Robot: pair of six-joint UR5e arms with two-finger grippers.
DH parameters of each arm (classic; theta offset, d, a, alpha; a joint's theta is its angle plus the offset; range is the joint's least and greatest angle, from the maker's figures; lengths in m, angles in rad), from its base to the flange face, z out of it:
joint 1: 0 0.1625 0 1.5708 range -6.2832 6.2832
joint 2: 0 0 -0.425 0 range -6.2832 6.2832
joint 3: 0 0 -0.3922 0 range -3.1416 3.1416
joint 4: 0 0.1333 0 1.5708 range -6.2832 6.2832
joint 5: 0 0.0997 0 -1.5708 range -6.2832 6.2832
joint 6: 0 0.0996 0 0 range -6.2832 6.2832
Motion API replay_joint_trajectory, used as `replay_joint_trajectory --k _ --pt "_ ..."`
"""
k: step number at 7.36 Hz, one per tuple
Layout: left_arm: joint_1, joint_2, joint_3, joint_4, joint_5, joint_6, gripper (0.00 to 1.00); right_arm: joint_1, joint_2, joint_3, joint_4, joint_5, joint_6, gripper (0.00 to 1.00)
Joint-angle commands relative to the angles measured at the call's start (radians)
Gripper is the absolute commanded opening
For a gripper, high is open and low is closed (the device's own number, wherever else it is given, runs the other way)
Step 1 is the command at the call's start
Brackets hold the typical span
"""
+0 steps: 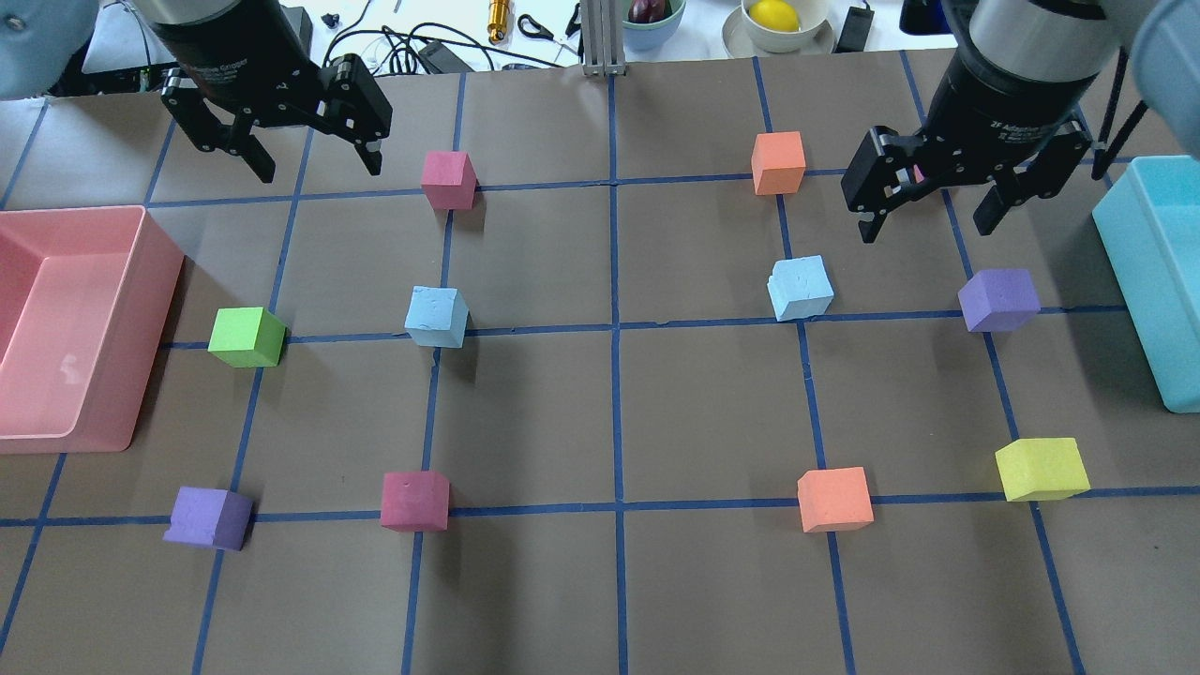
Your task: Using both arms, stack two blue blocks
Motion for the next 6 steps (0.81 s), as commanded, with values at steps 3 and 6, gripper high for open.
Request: replay_joint_trajectory --k 3,6 --pt "-0.002 0.084 -0.116 0.0 -0.008 -0.001 1.0 0.002 0.0 0.001 0.002 -0.001 -0.002 1.0" --pt "0.006 0.031 -0.123 0.064 -0.014 -0.006 1.0 0.002 0.006 0.017 -0.02 -0.021 0.01 1.0"
